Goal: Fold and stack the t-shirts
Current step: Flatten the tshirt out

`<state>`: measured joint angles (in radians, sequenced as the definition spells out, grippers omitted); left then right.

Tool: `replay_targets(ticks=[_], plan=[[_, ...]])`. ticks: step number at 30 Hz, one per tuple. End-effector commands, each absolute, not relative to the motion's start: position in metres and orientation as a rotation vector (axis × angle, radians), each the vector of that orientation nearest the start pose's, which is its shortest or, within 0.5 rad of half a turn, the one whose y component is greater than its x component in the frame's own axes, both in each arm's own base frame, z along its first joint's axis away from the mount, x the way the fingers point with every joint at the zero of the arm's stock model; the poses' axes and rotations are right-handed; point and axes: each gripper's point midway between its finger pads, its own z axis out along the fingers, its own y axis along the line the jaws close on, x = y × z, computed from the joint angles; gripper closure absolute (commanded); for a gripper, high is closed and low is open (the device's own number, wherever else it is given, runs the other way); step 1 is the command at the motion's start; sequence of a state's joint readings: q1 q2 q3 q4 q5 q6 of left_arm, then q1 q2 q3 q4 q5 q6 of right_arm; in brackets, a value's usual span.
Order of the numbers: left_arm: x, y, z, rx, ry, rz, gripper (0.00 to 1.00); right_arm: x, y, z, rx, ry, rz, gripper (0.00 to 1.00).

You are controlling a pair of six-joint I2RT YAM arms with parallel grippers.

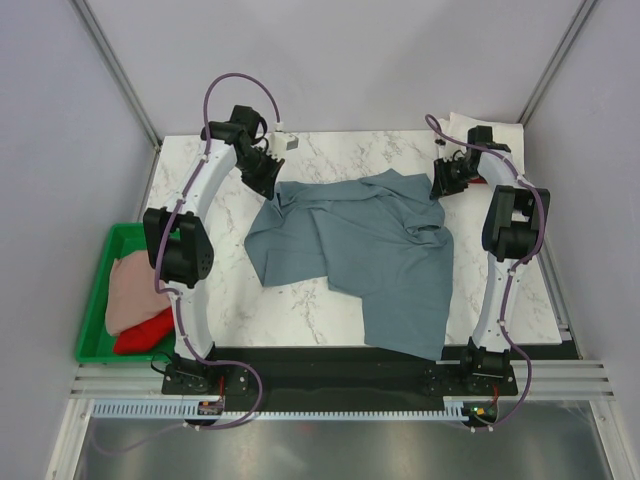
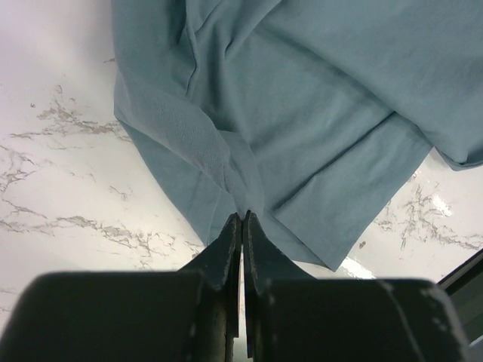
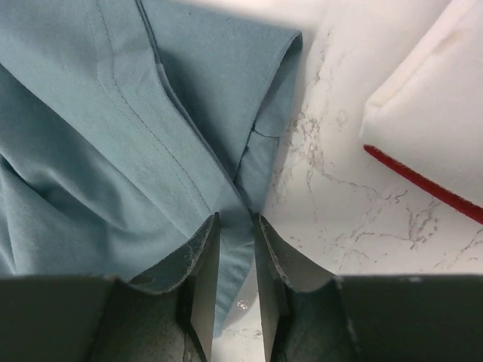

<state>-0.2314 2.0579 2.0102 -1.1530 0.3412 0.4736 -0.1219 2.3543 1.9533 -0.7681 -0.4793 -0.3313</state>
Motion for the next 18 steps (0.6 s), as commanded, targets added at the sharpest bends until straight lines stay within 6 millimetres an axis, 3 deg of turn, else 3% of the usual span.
replay_targets(ticks=[1,8,13,18], plan=[[0.435,-0.146,0.159,1.026,2.469,-0.392,0.97,0.511,-0.002,0.023,-0.426,2.611,0.454,0.68],[0.436,-0.146,0.158,1.023,2.47,-0.399,0.97,0.503,-0.005,0.017,-0.433,2.64,0.426,0.68],[0.436,-0.147,0.158,1.021,2.469,-0.399,0.97,0.501,-0.007,0.019,-0.47,2.64,0.39,0.78],[0.436,-0.146,0.159,1.021,2.467,-0.396,0.97,0.515,-0.008,0.046,-0.501,2.555,0.318,0.78]])
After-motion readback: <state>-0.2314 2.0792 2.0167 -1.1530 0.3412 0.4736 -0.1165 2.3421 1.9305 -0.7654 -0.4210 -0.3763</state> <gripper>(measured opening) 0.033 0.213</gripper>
